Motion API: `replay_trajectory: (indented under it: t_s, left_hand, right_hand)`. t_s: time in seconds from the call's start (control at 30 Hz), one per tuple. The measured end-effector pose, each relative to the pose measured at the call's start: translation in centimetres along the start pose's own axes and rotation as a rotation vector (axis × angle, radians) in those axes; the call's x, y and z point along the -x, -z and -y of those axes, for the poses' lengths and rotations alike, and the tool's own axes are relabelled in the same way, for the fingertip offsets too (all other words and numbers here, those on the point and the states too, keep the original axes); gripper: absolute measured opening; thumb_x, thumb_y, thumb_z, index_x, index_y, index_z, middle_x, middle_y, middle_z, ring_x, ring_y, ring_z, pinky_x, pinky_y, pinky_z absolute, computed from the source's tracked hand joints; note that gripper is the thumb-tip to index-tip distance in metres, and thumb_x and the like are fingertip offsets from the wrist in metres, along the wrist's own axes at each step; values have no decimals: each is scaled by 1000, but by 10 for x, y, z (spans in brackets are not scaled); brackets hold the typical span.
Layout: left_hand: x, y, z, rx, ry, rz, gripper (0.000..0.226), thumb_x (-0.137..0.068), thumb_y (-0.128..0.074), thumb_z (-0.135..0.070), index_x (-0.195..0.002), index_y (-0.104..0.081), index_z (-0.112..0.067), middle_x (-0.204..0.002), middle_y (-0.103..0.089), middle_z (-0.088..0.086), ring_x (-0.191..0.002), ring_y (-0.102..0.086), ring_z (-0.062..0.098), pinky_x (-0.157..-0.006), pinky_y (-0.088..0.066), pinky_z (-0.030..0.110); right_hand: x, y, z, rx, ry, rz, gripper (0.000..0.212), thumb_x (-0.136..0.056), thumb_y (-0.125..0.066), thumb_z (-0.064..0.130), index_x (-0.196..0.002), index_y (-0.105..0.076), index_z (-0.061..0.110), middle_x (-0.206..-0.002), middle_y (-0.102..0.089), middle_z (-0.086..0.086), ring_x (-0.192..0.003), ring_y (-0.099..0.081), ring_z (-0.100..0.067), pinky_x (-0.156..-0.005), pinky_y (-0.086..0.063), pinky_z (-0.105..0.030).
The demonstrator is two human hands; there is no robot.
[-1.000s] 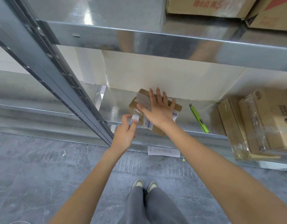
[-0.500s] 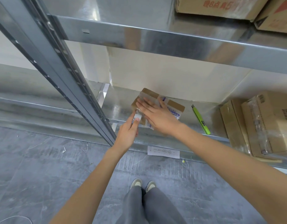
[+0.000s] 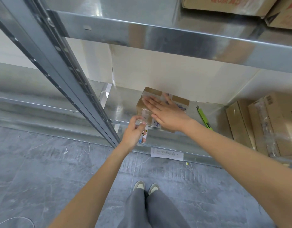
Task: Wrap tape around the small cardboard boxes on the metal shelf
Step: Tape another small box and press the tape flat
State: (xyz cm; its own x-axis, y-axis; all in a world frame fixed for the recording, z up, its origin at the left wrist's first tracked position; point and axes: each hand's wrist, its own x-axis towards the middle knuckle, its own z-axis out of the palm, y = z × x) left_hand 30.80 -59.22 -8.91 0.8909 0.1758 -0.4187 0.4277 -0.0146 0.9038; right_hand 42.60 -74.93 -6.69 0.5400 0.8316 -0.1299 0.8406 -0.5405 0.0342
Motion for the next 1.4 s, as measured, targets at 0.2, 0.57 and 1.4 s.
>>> replay_trajectory:
  t_s: [0.2, 0.57, 1.4]
  left_hand:
    - [3, -18, -3, 152, 15, -33, 11, -100, -52, -20, -102, -61, -27, -82, -58, 8, -62, -61, 17, -50, -50, 20]
    - [-9, -35, 8, 336, 66, -98, 4, -95, -61, -21, -95, -62, -25, -91, -64, 7, -54, -62, 19, -74, -51, 36]
    - [-11, -38, 3, 371, 105, -179, 4, -95, -62, -18, -99, -62, -17, -81, -66, -2, -50, -62, 9, -49, -51, 22]
  right_hand:
    - [2, 4, -15, 73, -112, 28, 74, -98, -15, 58, -153, 9, 15, -162, 8, 0, -149, 5, -14, -117, 7, -56]
    - [25, -2, 11, 20, -439, -105, 85, -93, -27, 65, -155, -6, 10, -163, -5, -4, -150, -1, -21, -115, 5, -63]
    - [107, 14, -43, -899, -1065, -598, 23, -94, -49, 9, -112, -63, 8, -77, -59, -15, -67, -49, -20, -61, -33, -29]
